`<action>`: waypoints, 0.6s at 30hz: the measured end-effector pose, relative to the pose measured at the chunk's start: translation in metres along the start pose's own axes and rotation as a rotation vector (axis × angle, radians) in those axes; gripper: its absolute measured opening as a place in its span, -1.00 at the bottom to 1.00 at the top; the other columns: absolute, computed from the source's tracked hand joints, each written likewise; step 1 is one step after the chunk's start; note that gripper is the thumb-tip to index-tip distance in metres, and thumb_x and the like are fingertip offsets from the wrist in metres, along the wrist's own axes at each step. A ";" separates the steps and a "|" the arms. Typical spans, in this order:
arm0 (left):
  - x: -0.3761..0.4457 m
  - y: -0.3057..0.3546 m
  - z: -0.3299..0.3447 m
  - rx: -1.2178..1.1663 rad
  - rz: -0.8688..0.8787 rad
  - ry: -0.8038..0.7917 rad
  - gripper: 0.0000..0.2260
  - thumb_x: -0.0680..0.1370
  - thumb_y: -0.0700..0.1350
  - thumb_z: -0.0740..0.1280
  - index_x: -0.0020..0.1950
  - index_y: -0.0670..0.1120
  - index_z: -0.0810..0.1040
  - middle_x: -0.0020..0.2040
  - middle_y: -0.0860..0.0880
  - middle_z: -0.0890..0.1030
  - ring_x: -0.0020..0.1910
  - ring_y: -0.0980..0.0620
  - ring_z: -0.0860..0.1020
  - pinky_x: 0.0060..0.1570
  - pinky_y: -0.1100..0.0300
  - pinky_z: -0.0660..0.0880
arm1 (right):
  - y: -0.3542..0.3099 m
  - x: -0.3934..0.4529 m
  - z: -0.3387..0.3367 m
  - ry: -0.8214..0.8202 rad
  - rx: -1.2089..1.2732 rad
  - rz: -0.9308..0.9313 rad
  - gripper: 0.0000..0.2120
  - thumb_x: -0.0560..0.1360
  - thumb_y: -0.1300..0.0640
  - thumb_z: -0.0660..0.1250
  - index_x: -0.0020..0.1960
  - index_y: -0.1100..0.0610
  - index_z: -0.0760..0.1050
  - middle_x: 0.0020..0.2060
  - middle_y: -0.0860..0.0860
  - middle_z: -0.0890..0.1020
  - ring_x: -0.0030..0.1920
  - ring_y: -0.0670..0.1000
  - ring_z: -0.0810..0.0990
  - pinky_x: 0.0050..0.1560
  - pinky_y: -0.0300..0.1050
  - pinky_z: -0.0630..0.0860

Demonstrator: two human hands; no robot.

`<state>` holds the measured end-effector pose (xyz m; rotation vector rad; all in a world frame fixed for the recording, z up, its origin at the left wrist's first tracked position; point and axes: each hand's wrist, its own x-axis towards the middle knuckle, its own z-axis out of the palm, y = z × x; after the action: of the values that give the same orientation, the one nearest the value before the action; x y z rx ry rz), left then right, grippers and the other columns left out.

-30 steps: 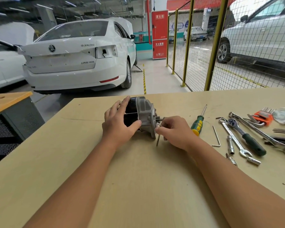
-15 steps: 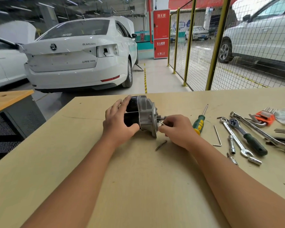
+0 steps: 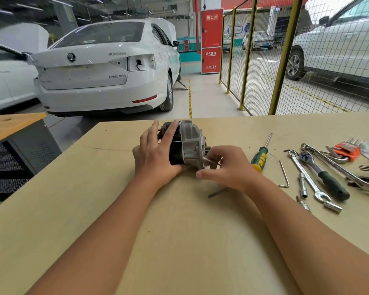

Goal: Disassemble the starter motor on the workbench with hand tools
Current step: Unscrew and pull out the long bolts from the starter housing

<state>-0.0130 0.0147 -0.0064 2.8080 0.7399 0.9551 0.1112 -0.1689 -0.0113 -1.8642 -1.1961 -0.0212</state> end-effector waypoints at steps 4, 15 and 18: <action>-0.004 0.008 0.000 0.018 0.041 0.035 0.15 0.16 0.37 0.60 0.61 0.38 0.01 0.67 -0.06 0.06 0.61 -0.14 0.09 0.40 -0.24 0.28 | -0.005 -0.003 -0.001 -0.290 -0.176 -0.005 -0.50 0.08 -0.36 0.57 -0.28 -0.01 0.52 -0.34 -0.09 0.58 -0.33 -0.13 0.52 -0.32 -0.06 0.49; -0.002 0.004 0.007 0.035 0.012 0.003 0.17 0.20 0.35 0.60 0.57 0.41 -0.14 0.66 -0.02 0.10 0.59 -0.13 0.15 0.34 -0.23 0.33 | -0.001 -0.003 -0.002 0.240 0.008 0.060 -0.60 0.27 -0.26 0.57 -0.21 0.01 0.52 -0.37 -0.11 0.50 -0.34 -0.15 0.41 -0.32 -0.19 0.34; -0.001 0.001 0.009 0.021 -0.017 -0.002 0.19 0.21 0.32 0.61 0.58 0.40 -0.15 0.65 0.02 0.12 0.56 -0.13 0.21 0.30 -0.22 0.39 | 0.006 0.002 -0.006 0.436 -0.140 0.186 -0.66 0.46 -0.10 0.49 0.18 -0.06 0.52 -0.05 -0.08 0.57 -0.07 -0.12 0.48 -0.08 -0.18 0.34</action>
<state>-0.0078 0.0137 -0.0136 2.8154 0.7770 0.9473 0.1189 -0.1720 -0.0107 -1.9554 -0.7353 -0.3967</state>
